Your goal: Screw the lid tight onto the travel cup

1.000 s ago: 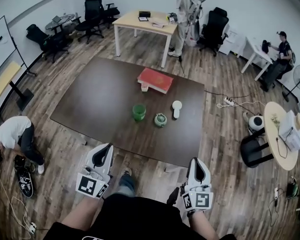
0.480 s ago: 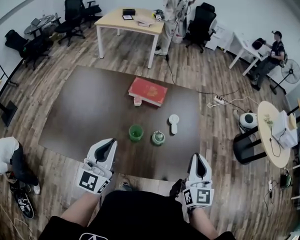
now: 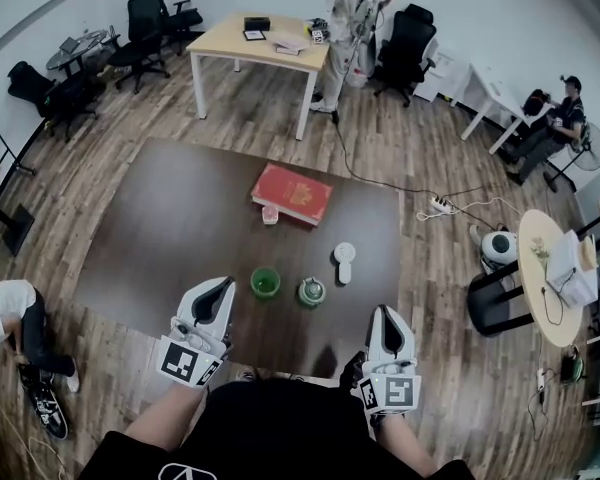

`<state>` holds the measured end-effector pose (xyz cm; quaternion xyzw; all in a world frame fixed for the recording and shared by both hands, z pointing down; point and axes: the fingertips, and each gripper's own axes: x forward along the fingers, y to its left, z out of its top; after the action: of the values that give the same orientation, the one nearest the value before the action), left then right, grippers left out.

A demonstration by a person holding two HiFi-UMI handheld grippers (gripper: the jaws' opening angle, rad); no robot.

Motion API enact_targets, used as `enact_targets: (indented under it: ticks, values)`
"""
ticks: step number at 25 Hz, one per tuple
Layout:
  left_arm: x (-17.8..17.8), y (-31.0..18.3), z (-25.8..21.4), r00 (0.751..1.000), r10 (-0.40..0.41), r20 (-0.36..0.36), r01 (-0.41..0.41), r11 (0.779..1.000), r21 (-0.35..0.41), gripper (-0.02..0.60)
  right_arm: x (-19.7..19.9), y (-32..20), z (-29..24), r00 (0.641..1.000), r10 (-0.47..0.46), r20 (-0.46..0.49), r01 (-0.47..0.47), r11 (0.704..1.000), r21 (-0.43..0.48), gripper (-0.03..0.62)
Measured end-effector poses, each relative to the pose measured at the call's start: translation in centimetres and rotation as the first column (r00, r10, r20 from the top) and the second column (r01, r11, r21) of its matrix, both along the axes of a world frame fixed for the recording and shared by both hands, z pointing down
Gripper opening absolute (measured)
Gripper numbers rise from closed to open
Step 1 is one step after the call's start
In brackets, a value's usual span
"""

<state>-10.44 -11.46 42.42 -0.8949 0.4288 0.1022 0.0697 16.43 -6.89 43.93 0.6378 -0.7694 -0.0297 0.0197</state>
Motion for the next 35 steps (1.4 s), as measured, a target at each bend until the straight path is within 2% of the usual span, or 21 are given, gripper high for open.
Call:
enact_targets:
  ticks: [3,4,5,6,11,12,13,14,17,22,27,31,35]
  values:
    - [1.1,-0.1,-0.8,1.0,0.026,-0.014,-0.025,0.999,0.043,0.003,1.1,-1.2,-0.2,1.0,-0.014,0.008,0.014,1.0,-0.009,0.008]
    - [1.5,-0.5,-1.0,0.999,0.03,-0.025,-0.028,0.998,0.05,0.16,1.3,-1.6,-0.2,1.0,-0.016,0.016,0.017,1.0,-0.011,0.008]
    - [1.8,-1.0,-0.9,0.999,0.029,-0.033,-0.028,0.998,0.049,0.506,1.5,-2.0,-0.2,1.0,-0.02,0.021,0.02,1.0,-0.011,0.008]
    - [2.1,-1.4,-0.7,0.999,0.029,-0.032,-0.028,0.999,0.043,0.588,1.6,-2.3,-0.2,0.999,-0.025,0.021,0.025,1.0,-0.011,0.008]
    - [3.8,-1.6,0.9,0.999,0.042,0.029,-0.043,0.999,0.031,0.588,1.4,-3.1,0.4,0.997,-0.081,0.006,0.081,0.997,-0.01,0.008]
    - [3.9,-1.7,1.2,0.999,0.039,0.034,-0.04,0.999,0.028,0.588,1.0,-3.4,0.5,0.994,-0.106,0.007,0.106,0.994,-0.003,0.037]
    - [3.9,-1.8,1.5,0.999,0.035,0.042,-0.036,0.999,0.022,0.588,0.5,-3.8,0.7,0.991,-0.131,0.009,0.131,0.991,-0.005,0.543]
    - [3.8,-1.9,1.9,0.998,0.03,0.053,-0.03,0.999,0.01,0.588,0.1,-4.3,1.2,0.988,-0.156,0.01,0.157,0.987,-0.024,0.6]
    - [3.7,-2.3,3.4,0.997,0.027,0.077,-0.025,0.999,-0.031,0.588,-0.5,-4.8,2.4,0.984,-0.18,-0.01,0.179,0.981,-0.079,0.6]
    - [3.6,-3.6,7.8,0.992,0.035,0.119,-0.015,0.987,-0.159,0.588,0.3,-5.2,1.6,0.989,-0.14,-0.038,0.137,0.988,-0.074,0.6]
    - [4.6,-5.8,15.3,0.982,0.08,0.171,-0.034,0.966,-0.255,0.588,0.5,-5.7,1.9,0.99,-0.127,-0.064,0.12,0.988,-0.098,0.598]
    - [5.7,-8.3,22.9,0.956,0.14,0.259,-0.066,0.959,-0.274,0.588,0.1,-6.6,3.5,0.986,-0.145,-0.089,0.131,0.981,-0.141,0.598]
    - [7.1,-9.8,29.7,0.93,0.204,0.304,-0.09,0.933,-0.349,0.588,-0.4,-7.1,5.8,0.982,-0.166,-0.094,0.146,0.971,-0.189,0.598]
